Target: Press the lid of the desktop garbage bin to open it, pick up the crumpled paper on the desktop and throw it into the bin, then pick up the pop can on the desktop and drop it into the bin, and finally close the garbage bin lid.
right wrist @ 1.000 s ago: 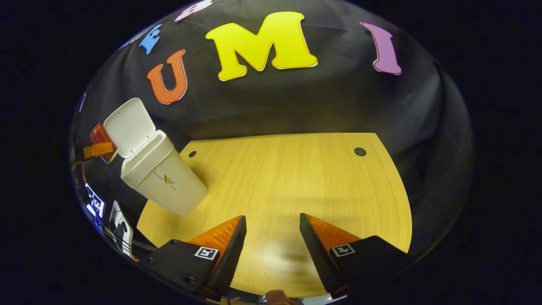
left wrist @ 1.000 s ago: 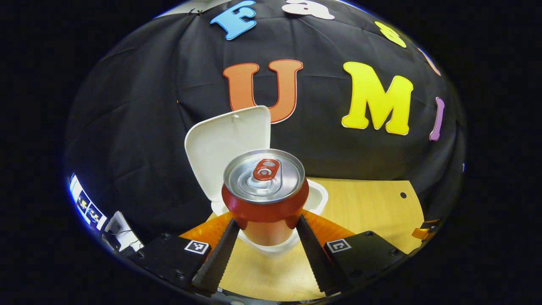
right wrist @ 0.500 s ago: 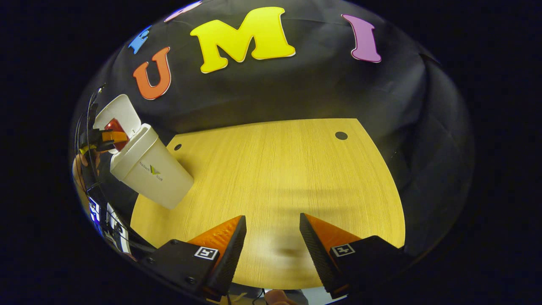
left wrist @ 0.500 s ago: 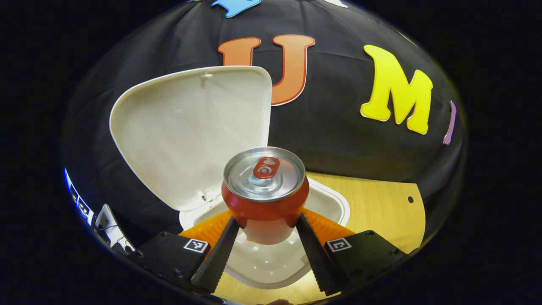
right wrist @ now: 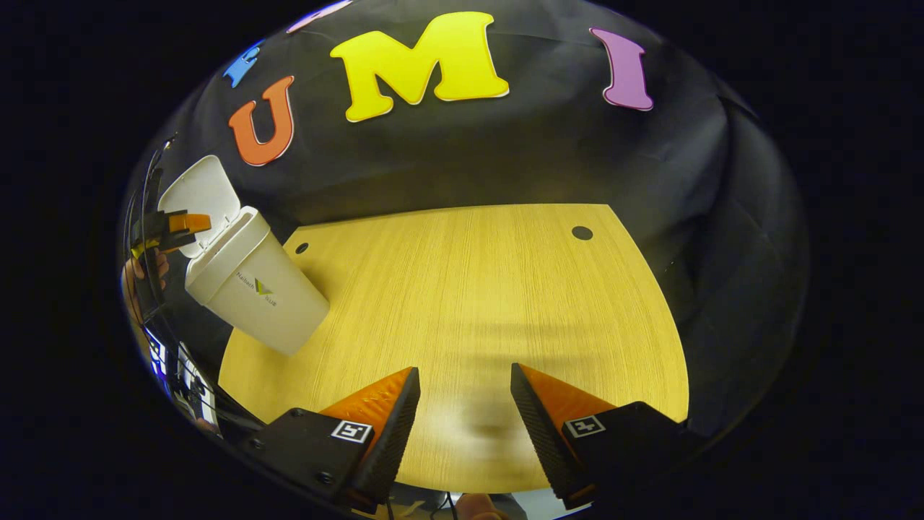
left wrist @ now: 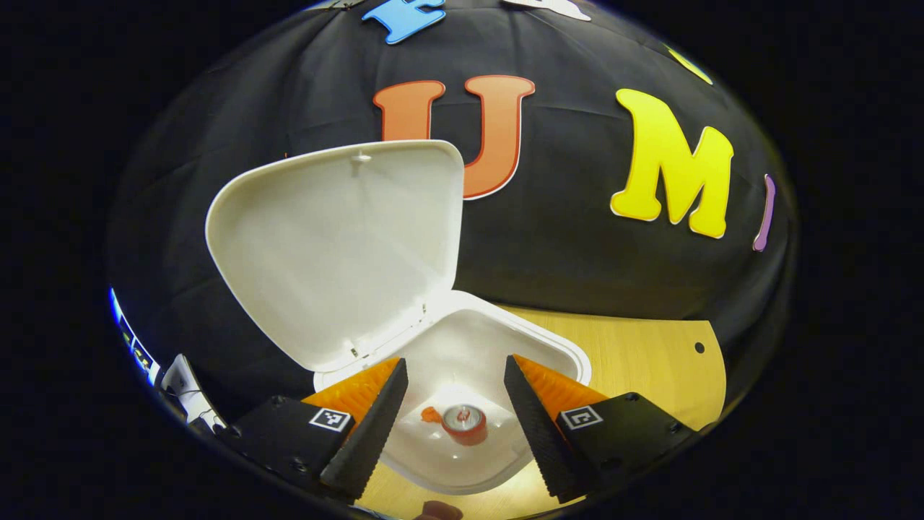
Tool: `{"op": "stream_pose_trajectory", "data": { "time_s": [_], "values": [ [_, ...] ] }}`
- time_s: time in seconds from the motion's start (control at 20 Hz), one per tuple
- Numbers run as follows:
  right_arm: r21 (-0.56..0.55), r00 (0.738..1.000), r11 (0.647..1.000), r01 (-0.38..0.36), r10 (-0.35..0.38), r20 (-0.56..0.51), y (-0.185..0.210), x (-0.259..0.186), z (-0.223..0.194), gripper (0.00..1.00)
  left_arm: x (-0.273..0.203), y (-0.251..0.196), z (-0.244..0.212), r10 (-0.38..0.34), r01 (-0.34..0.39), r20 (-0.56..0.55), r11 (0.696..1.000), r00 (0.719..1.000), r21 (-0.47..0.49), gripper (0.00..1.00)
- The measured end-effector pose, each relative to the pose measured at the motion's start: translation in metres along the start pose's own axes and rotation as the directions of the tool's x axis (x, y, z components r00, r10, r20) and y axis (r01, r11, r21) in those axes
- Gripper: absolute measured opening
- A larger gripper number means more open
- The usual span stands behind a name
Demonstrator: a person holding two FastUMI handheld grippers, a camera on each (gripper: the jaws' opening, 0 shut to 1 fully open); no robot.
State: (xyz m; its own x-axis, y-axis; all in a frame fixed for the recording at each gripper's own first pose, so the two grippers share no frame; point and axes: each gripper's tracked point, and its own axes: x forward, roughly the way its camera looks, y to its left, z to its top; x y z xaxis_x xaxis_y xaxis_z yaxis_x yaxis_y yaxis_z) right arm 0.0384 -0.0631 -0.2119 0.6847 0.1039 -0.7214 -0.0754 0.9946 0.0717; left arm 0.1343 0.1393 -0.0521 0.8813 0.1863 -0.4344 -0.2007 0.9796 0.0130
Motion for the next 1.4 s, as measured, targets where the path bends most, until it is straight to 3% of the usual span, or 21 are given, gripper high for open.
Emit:
{"op": "stream_pose_trajectory", "data": {
  "time_s": [0.35,0.6,0.8,0.95,1.05,1.4],
  "values": [
    [-0.010,0.999,0.999,-0.038,0.038,-0.001,0.020,0.002,-0.006,0.81,-0.030,-0.004,0.033,-0.021,0.022,0.022,1.000,1.000,-0.006,0.90],
    [0.010,0.998,0.998,-0.068,0.068,-0.005,0.029,0.006,-0.007,0.81,-0.051,0.000,0.082,-0.013,0.013,0.079,1.000,0.997,0.001,0.90],
    [0.011,0.997,0.997,-0.081,0.081,-0.009,0.033,0.010,-0.007,0.81,-0.062,0.020,0.140,0.033,-0.031,0.148,0.999,0.988,-0.014,0.90],
    [0.019,0.996,0.995,-0.093,0.093,0.000,0.039,0.013,-0.005,0.81,-0.055,0.042,0.173,0.108,-0.106,0.190,0.994,0.976,-0.017,0.90],
    [0.017,0.995,0.995,-0.099,0.099,-0.007,0.042,0.013,-0.006,0.81,-0.044,0.051,0.186,0.119,-0.113,0.192,0.993,0.974,-0.043,0.90],
    [0.018,0.998,0.997,-0.068,0.068,0.011,0.032,0.010,0.000,0.81,0.019,0.084,0.183,0.200,-0.181,0.101,0.968,0.974,-0.174,0.90]
  ]
}}
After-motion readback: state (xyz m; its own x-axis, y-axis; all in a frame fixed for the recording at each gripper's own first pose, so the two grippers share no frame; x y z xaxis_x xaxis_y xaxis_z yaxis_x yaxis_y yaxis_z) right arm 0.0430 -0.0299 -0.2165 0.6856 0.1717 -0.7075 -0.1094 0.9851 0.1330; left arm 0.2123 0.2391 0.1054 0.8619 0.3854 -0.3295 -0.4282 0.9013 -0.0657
